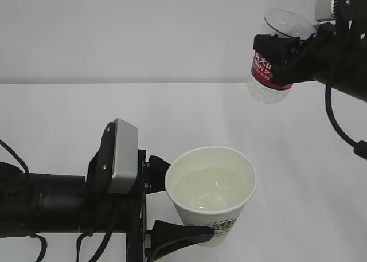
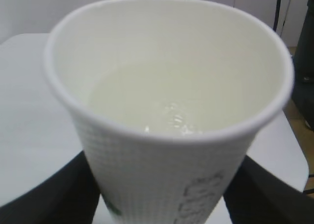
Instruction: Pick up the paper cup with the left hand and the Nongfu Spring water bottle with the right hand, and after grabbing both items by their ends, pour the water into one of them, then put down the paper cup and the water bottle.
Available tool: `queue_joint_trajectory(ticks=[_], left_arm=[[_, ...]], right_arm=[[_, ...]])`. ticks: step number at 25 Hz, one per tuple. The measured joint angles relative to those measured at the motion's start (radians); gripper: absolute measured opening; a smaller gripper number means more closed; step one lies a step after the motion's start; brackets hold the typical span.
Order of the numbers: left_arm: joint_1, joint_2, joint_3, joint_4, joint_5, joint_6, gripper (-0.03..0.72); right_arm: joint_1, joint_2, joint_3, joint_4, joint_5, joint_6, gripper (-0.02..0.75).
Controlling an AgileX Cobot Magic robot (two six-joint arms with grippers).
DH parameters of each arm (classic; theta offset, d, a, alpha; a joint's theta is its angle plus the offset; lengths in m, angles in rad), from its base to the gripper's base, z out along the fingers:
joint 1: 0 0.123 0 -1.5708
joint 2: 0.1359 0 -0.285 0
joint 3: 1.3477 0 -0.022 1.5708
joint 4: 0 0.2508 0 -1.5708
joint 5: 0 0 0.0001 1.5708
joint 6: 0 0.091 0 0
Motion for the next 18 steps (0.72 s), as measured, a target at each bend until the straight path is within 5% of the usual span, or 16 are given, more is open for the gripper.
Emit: queue_joint_trajectory(ticks=[18], left_arm=[[0.000,0.000,0.000,0.000,0.000,0.000,0.535]], right_arm=[[0.000,0.000,0.000,0.328,0.113,-0.264,0.365]])
